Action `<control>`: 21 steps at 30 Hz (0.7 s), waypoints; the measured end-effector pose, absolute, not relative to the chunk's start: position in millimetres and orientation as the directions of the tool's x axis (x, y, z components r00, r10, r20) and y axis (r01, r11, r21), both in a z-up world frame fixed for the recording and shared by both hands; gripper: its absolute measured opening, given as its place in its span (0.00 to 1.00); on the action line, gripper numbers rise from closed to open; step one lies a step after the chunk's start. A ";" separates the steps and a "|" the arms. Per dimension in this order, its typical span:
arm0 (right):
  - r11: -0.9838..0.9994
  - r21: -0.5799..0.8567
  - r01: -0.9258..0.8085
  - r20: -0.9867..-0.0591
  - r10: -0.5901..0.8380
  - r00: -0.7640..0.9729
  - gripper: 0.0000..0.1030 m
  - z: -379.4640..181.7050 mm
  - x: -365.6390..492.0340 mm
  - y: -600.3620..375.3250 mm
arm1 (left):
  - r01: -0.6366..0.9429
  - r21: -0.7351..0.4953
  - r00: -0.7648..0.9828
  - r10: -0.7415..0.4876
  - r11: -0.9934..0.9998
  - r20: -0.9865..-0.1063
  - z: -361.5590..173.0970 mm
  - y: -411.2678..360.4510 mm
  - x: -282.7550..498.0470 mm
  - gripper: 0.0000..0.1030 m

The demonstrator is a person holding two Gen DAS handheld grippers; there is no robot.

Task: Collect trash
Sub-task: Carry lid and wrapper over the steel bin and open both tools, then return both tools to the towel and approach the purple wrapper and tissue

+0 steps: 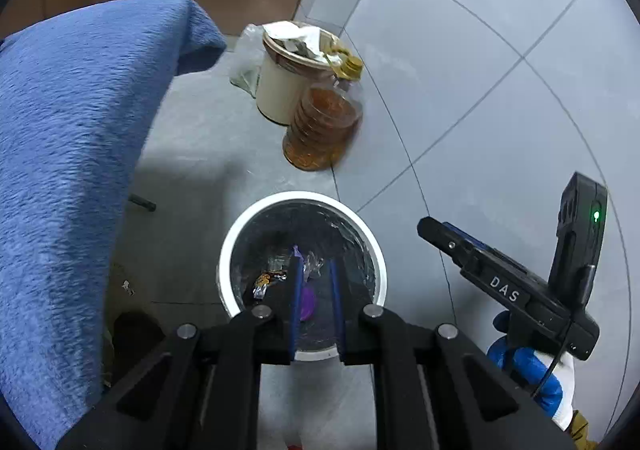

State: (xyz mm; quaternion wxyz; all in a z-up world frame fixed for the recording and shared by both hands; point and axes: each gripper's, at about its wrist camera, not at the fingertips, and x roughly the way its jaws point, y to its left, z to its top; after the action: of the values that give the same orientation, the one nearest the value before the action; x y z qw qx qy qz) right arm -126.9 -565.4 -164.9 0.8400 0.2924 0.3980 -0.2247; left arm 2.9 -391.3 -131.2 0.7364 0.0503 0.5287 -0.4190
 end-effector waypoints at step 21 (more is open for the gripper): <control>0.857 0.265 0.442 -0.666 -0.169 0.727 0.42 -45.0 -120.5 -473.6 | 0.551 -0.392 0.392 -0.643 0.737 -0.657 -28.2 -215.0 -9.6 0.13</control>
State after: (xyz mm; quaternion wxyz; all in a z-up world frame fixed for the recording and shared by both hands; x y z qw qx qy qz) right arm -120.5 -473.6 -45.0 0.9057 0.2078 0.3288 -0.1687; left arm -9.6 -215.0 -28.2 0.8326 -0.0551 0.4185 -0.3586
